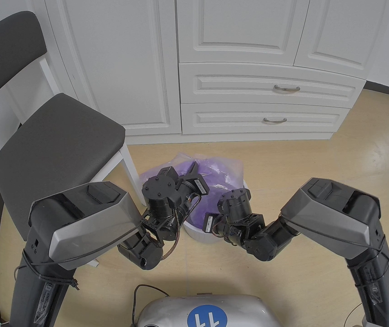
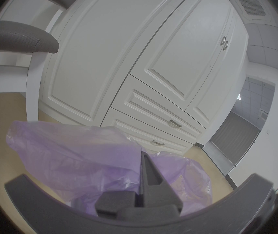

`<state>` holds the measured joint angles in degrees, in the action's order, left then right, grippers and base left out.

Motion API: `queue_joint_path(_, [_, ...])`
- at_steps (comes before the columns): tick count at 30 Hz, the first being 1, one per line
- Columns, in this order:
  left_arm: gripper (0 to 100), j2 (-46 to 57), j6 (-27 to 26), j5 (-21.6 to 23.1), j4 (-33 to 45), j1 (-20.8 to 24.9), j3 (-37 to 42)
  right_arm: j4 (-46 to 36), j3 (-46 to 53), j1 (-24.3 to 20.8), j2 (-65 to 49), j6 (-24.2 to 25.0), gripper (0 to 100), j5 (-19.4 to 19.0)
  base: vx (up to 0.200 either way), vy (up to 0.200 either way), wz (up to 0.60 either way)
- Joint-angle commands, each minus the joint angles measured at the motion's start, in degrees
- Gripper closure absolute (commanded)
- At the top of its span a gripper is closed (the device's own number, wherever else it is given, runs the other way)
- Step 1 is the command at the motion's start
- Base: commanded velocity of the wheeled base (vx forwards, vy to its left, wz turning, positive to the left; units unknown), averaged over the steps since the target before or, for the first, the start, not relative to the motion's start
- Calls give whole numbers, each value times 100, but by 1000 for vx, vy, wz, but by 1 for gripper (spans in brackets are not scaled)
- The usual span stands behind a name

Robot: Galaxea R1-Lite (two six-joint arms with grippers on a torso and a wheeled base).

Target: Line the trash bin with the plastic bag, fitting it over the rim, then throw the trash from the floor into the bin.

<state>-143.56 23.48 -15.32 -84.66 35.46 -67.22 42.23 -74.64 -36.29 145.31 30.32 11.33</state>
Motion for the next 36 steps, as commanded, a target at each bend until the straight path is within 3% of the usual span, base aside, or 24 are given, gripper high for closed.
queue_joint_path(1, [100,-138,8,12,-94,57,7,57,1066,175,-1128,-694,100,-324,0,0,0])
queue_joint_path(5, [100,-138,8,29,-156,66,33,128,1901,430,-1901,-1626,100,-737,0,0,0])
queue_joint_path(10, [100,-190,8,29,-156,180,104,40,2490,544,-2798,-2030,100,-957,0,0,0])
queue_joint_path(13, [100,-243,-1,38,-156,506,490,40,2876,667,-3483,-2417,100,-1053,0,0,0])
queue_joint_path(17, [100,-489,-54,29,-156,787,613,49,3070,702,-3835,-2513,100,-1097,0,0,0])
queue_joint_path(23, [100,-1192,-748,-23,-191,839,517,57,3079,702,-3896,-2513,100,-1141,0,0,0])
queue_joint_path(36, [100,-937,-819,-32,-314,822,587,84,3043,606,-3624,-2522,100,-1062,0,0,0])
